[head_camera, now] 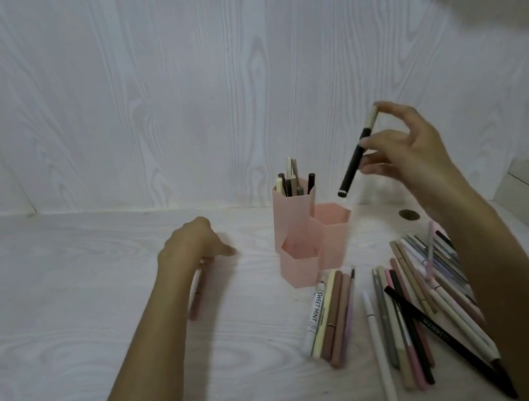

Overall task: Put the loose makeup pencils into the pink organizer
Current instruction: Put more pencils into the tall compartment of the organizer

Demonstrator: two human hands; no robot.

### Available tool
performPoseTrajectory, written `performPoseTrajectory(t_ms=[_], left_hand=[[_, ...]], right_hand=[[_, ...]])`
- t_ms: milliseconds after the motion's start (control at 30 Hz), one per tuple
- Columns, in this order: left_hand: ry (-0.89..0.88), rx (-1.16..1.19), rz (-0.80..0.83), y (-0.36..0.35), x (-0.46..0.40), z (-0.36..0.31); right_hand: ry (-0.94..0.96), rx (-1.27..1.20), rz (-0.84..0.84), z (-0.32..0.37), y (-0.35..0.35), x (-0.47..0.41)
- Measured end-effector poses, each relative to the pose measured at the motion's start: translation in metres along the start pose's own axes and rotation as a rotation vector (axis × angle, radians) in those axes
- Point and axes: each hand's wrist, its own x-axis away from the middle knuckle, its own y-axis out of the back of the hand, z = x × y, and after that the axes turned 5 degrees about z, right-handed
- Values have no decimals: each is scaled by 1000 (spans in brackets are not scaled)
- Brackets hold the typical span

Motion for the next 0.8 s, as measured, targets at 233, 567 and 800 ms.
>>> performPoseTrajectory(t_ms=[233, 567, 800], left_hand=[[-28, 23, 2, 5, -16, 1], [163, 2, 82, 14, -12, 22], [66, -42, -81, -3, -19, 10]], right_hand=[[276, 72, -340, -21, -13, -19], [474, 702, -89, -53, -49, -18], [382, 859, -2, -71, -44, -21]])
